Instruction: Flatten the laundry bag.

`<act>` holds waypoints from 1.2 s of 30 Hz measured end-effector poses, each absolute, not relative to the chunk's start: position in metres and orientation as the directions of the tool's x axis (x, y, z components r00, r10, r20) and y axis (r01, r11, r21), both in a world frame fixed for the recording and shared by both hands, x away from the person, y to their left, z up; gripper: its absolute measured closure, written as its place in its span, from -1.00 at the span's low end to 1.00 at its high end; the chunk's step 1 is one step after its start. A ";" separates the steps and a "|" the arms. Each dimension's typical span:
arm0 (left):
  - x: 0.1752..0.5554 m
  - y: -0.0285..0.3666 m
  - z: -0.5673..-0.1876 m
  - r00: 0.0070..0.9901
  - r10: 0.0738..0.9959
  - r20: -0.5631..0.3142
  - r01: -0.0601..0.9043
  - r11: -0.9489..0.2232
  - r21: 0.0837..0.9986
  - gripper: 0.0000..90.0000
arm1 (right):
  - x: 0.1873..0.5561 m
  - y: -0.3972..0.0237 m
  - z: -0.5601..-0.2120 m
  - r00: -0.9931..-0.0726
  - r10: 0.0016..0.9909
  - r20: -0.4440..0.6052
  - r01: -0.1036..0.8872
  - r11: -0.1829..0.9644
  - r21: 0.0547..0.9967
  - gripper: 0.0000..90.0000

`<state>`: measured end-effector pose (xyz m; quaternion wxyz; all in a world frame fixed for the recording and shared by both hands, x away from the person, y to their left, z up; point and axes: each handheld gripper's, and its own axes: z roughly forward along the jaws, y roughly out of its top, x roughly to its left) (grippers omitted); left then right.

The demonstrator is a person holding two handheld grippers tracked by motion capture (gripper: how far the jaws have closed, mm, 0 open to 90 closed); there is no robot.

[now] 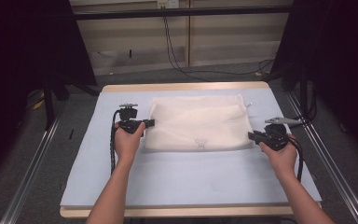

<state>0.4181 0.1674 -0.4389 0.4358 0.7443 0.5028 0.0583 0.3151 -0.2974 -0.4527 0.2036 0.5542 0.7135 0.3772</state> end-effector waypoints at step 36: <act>0.363 0.187 -0.455 0.523 0.741 -0.421 0.734 -0.139 0.665 0.85 | 0.277 -0.311 -0.472 -0.313 0.928 0.202 0.676 0.068 0.733 0.34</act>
